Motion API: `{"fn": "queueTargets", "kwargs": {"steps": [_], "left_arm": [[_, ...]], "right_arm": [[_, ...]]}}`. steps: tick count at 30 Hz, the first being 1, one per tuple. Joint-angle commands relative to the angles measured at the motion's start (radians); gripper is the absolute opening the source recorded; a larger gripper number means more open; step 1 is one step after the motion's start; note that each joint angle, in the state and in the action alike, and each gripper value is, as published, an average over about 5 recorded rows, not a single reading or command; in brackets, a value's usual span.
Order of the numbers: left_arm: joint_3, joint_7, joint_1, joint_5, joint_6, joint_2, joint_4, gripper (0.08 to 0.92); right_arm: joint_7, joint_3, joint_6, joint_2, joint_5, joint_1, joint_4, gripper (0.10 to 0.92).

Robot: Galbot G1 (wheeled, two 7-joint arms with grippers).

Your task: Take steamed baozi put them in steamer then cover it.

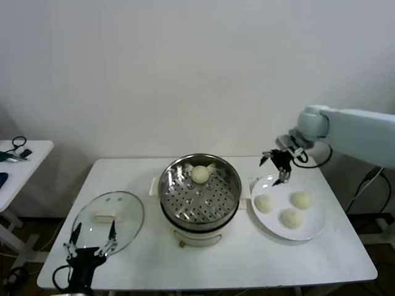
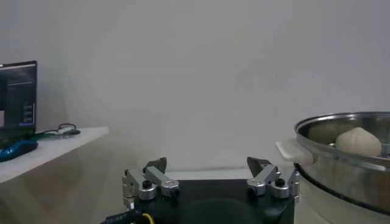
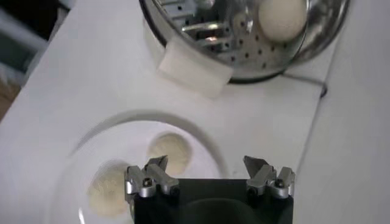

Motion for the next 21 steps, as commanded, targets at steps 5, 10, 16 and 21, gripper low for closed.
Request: {"fn": "queueTargets", "kwargs": {"steps": [5,10,16,21], "left_arm": [[-0.006,0.000,0.005,0.000,-0.003,-0.007,-0.002,0.823],[-0.009,0.000,0.005,0.001,-0.003,-0.009,-0.002,0.823],[-0.009,-0.001,0.007,0.001,-0.004,-0.011,0.001,0.823],[-0.009,-0.002,0.009,0.001,-0.006,-0.010,-0.001,0.823]], "right_arm": [[0.051,0.257,-0.289,-0.004,-0.064,-0.367,-0.120,0.823],[0.052,0.280,-0.281,0.024,-0.105,-0.403,-0.172,0.823],[0.066,0.307,-0.274,0.036,-0.116,-0.432,-0.197,0.823],[0.082,0.330,-0.270,0.048,-0.110,-0.446,-0.213,0.823]]}}
